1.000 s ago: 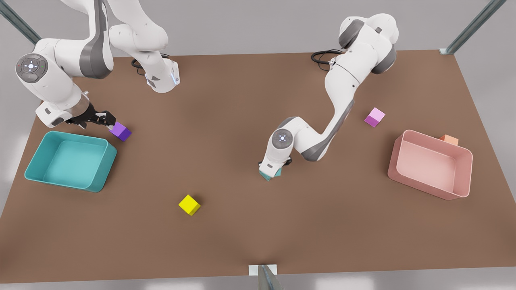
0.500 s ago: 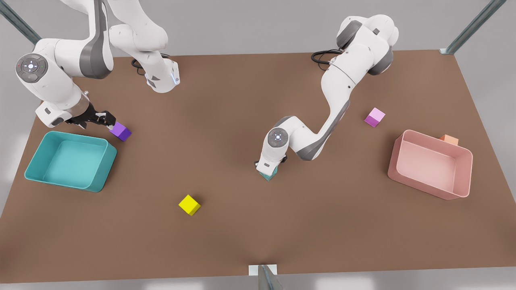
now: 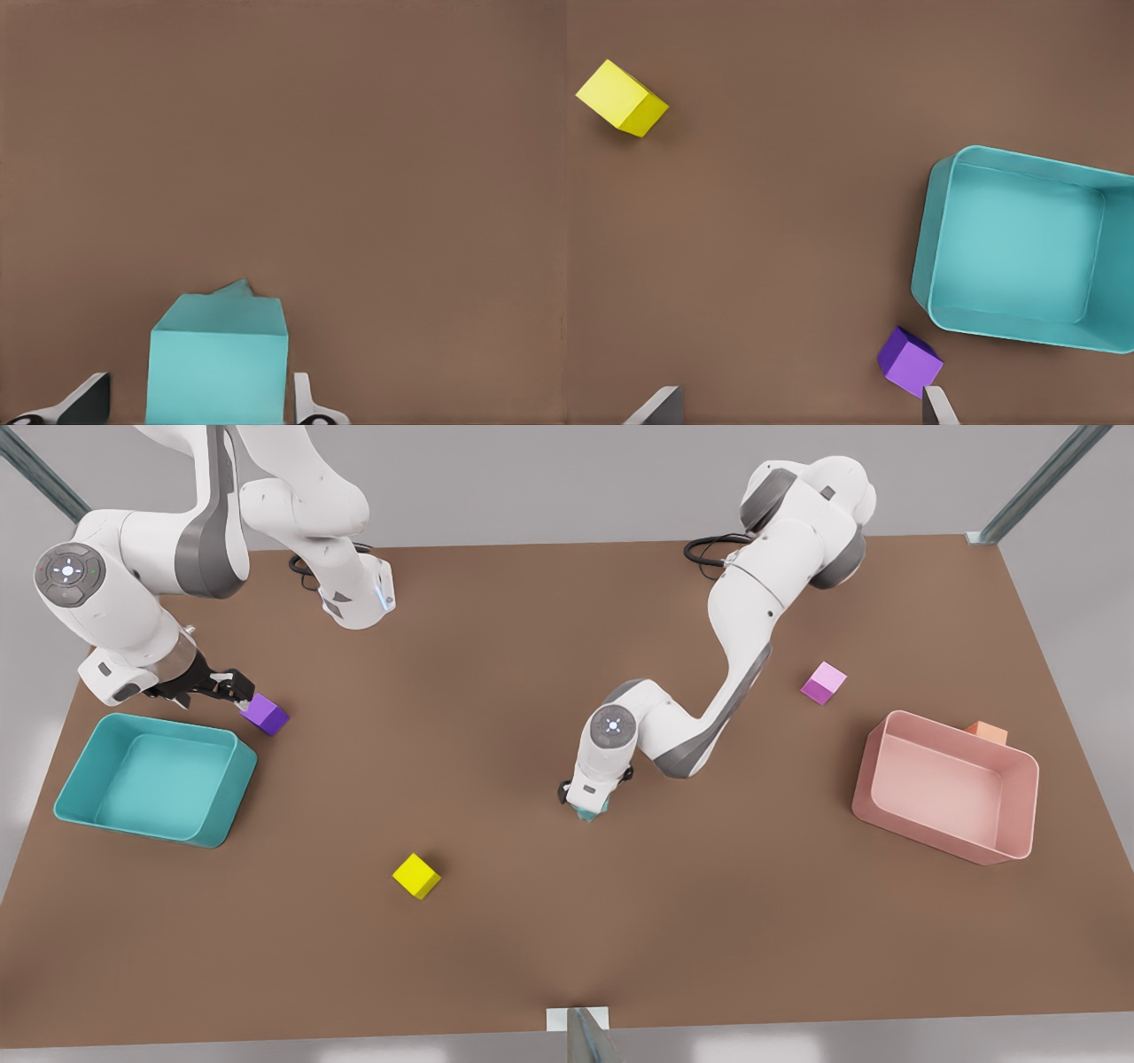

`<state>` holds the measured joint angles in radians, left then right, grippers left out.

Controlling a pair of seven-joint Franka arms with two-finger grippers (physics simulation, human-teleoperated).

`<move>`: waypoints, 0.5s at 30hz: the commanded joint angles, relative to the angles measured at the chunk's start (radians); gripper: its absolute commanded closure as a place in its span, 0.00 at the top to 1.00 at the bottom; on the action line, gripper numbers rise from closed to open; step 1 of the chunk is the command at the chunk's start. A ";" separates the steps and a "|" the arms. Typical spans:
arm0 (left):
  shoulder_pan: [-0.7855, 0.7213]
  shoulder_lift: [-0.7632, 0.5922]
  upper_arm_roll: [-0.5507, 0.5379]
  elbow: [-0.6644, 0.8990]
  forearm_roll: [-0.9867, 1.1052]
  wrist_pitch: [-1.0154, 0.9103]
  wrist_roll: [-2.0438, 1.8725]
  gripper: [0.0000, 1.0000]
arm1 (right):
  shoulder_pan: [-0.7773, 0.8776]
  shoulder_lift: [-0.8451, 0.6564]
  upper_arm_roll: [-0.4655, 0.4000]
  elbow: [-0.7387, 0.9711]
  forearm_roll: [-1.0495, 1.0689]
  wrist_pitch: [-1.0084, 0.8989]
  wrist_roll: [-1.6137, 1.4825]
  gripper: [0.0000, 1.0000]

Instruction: Stack the two blue cubes on top of each other

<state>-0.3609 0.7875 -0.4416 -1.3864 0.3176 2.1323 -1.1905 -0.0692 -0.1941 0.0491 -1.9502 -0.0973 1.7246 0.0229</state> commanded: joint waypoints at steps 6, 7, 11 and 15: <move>-0.004 -0.014 -0.006 0.010 0.005 -0.058 -0.058 1.00 | 0.000 -0.001 0.000 0.000 0.001 0.000 0.000 1.00; -0.003 -0.033 -0.008 0.012 0.003 -0.071 -0.063 1.00 | 0.000 -0.001 0.000 0.000 0.001 0.000 0.000 1.00; 0.029 -0.171 -0.008 0.020 0.003 -0.276 -0.044 1.00 | -0.001 -0.001 0.000 0.000 0.001 0.000 0.000 1.00; 0.276 -0.303 -0.035 0.023 -0.012 -0.436 0.295 1.00 | -0.001 -0.001 0.000 0.000 0.001 0.000 0.000 1.00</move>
<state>-0.1181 0.5041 -0.4693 -1.3652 0.3117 1.8738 -1.1655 -0.0702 -0.1941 0.0491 -1.9502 -0.0973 1.7246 0.0235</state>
